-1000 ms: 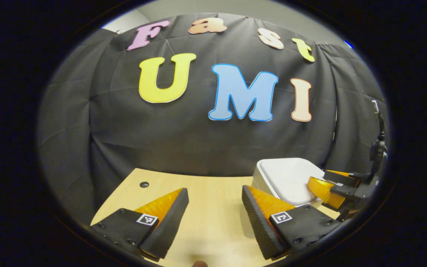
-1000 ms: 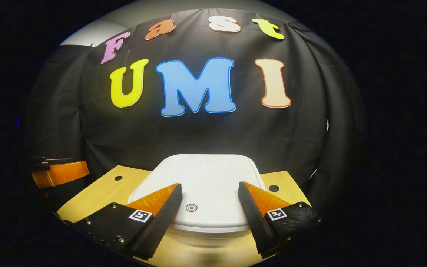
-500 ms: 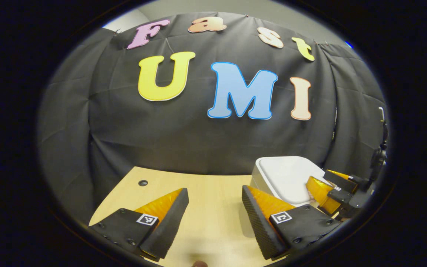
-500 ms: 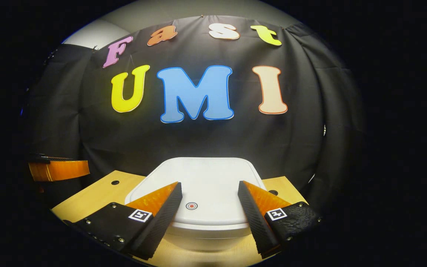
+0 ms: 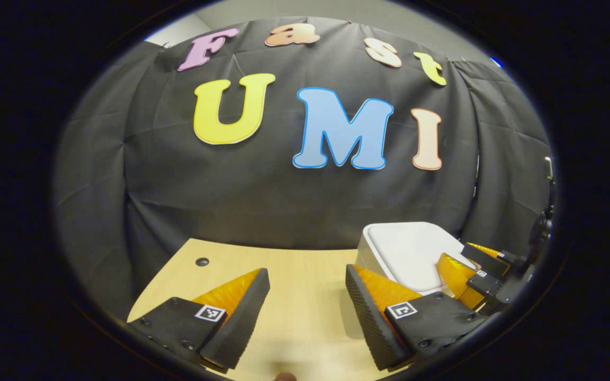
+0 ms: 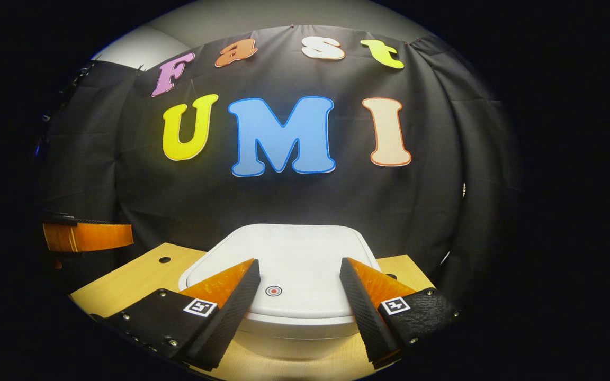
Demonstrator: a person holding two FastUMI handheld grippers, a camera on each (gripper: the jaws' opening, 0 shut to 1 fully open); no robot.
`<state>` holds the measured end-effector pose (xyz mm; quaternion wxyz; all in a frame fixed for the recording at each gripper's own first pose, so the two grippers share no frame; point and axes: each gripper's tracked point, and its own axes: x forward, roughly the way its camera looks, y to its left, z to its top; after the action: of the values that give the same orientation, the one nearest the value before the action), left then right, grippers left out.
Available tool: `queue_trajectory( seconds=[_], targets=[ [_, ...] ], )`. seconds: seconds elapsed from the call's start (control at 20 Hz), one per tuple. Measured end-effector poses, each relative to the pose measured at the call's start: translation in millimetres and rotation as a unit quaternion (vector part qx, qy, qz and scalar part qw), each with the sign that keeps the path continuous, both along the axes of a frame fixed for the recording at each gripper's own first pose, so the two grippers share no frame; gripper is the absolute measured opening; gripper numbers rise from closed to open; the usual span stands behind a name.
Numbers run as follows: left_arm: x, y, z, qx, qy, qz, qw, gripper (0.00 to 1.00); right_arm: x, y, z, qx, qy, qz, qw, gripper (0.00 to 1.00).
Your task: Press the lid of the desktop garbage bin to open it, pick up the crumpled paper on the desktop and throw it into the bin, then pick up the pop can on the desktop and drop it into the bin, and finally close the garbage bin lid.
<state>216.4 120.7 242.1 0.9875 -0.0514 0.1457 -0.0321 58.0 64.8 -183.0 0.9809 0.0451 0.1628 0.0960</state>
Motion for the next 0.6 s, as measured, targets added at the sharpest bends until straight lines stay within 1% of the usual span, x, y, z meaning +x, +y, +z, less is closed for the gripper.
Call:
queue_trajectory(
  seconds=[0.15,0.2,0.6],
  targets=[
    [2,-1,2,0.001,-0.003,-0.002,1.000,0.95,0,0,3,0.009,0.001,0.003,1.000,0.97],
    [1,-1,2,0.001,-0.004,-0.002,1.000,0.96,0,1,4,0.008,0.000,0.006,1.000,0.96],
    [6,-9,16,0.005,-0.022,-0.011,1.000,0.96,5,-4,7,-0.005,0.011,0.003,1.000,0.96]
  ],
)
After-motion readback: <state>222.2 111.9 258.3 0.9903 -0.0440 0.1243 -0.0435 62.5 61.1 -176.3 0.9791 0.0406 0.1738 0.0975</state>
